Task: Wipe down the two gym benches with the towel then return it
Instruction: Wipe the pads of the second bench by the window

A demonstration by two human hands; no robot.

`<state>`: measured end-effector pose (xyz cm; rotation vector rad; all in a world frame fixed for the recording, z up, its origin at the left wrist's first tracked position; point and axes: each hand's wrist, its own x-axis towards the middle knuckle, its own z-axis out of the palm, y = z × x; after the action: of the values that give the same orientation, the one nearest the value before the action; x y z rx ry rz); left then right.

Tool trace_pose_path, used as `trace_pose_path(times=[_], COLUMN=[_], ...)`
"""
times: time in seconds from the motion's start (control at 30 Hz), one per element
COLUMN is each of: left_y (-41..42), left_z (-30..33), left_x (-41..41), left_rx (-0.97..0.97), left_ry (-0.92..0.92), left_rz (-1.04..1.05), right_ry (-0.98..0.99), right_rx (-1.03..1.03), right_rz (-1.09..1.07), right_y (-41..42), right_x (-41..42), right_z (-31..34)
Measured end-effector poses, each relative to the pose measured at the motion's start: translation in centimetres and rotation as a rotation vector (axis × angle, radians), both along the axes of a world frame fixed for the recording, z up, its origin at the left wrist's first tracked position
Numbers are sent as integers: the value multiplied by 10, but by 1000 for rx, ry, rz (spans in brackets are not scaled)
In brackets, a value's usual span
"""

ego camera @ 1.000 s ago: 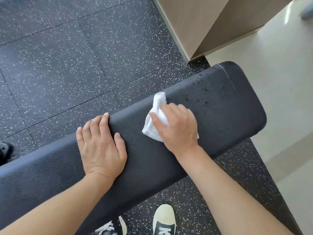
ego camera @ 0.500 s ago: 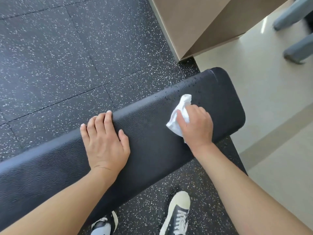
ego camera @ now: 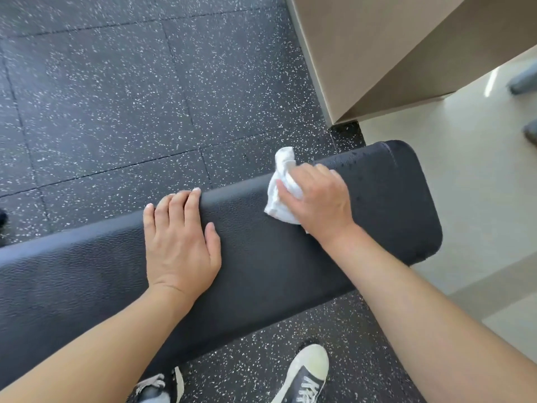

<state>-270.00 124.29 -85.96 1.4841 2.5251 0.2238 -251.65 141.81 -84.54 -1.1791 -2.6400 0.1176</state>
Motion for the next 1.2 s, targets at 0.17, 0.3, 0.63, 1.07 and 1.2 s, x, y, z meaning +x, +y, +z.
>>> trace_pose_path(times=[0.17,0.3,0.63,1.07,1.2], left_y=[-1,-1,-2,0,-1], left_z=[-6,-7,-10,-9,-7], left_x=[1,-1,-1,0,0], left_rx=[43,55,67,35,15], left_ry=[12,21,34,28,34], left_rz=[5,2,-1,11,0], right_ry=[-76,-65,-39,86,144], right_rx=[-87,-144,92,-118,-121], right_rz=[-397,-316,8,-41,14], right_y=[64,9,28,-26,-48], right_x=[0,-66,-20,-94,-69], right_z=[-11,-9,-13,-17,-19])
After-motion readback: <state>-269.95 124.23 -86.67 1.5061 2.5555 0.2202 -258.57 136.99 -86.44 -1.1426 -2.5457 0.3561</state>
